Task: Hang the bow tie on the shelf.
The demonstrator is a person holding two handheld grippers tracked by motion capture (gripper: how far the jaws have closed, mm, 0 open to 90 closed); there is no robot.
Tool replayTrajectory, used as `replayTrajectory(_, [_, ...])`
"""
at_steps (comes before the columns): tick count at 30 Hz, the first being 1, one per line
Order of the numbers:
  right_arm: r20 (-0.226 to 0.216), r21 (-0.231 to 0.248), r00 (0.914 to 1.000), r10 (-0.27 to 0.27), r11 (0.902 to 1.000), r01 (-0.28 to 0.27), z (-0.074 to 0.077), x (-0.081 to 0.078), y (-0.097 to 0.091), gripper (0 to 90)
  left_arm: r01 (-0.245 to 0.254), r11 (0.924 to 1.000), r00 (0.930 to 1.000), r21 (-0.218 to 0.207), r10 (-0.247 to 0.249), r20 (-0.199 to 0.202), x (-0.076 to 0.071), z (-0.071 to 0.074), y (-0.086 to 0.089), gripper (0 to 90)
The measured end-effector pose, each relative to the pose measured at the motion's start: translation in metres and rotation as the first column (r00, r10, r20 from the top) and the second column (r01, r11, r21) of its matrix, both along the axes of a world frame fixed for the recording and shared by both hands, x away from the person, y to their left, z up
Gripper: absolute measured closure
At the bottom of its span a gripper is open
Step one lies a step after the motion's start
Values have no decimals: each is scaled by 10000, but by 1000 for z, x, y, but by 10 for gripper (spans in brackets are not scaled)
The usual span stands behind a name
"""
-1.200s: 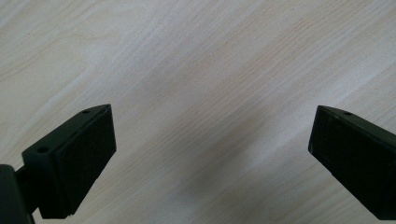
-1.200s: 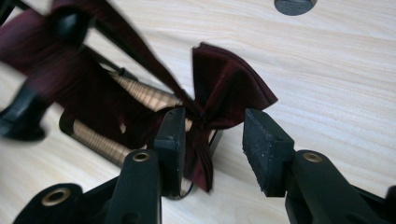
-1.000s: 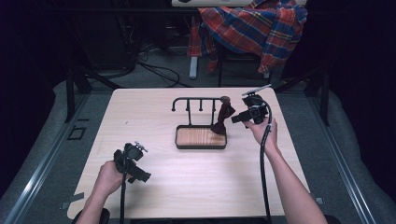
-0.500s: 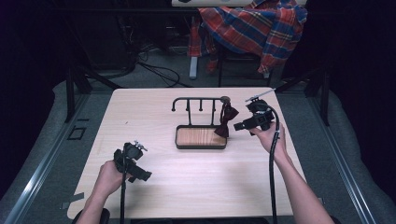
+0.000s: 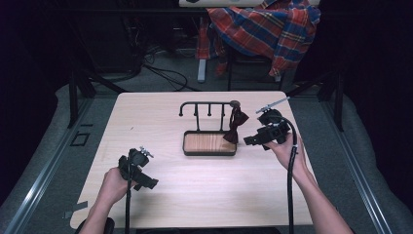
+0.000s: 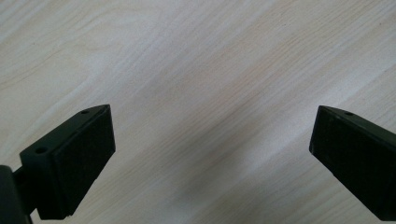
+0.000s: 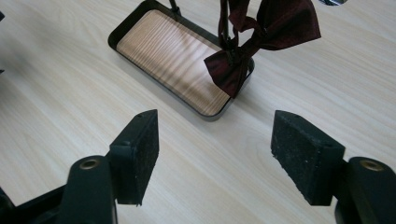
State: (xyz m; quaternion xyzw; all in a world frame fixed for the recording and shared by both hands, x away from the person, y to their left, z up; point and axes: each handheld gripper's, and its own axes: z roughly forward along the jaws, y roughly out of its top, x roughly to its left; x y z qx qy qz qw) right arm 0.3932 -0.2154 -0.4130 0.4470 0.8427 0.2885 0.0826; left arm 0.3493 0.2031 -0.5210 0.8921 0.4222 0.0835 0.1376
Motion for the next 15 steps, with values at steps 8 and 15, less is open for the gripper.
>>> replayTrajectory(8, [398,-388,9990,186,9991,-171,5,-24,2,190,-36,10000,10000,-39,36,22,-1,1,1,1])
replayTrajectory(15, [434,-602,9981,427,9974,-401,-4,-44,1,150,-9,10000,10000,-47,9,8,-1,0,1,1])
